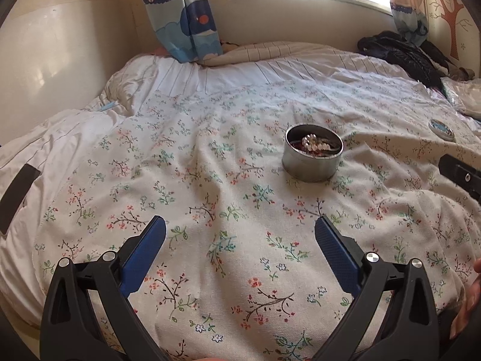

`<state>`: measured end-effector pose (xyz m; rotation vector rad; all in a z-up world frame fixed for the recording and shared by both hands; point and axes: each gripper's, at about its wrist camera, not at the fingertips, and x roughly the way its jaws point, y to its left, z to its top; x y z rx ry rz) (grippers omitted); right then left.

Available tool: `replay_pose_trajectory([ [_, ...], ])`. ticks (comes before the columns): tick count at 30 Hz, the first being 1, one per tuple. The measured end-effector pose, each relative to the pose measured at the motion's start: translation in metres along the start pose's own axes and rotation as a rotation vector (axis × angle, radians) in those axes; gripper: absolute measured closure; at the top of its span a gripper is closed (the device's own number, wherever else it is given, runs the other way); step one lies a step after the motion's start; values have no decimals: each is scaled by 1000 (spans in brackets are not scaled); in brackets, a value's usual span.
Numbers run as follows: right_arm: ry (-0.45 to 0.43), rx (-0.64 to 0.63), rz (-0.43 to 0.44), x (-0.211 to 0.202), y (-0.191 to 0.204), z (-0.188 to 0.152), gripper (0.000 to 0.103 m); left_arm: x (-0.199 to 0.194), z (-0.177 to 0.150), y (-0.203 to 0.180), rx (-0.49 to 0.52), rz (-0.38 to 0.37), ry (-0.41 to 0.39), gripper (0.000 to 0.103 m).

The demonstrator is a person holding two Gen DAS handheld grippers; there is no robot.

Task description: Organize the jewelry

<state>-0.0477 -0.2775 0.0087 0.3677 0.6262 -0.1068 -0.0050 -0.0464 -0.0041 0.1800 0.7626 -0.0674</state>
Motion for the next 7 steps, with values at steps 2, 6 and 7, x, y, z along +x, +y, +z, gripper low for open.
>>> replay_pose_trajectory([
  [2, -6, -3, -3, -2, 0, 0, 7, 3, -3, -3, 10, 18, 30, 8],
  [6, -9, -3, -7, -3, -1, 0, 7, -11, -6, -4, 10, 57, -41, 8],
  [7, -9, -1, -9, -3, -1, 0, 7, -12, -6, -4, 9, 59, -45, 8],
])
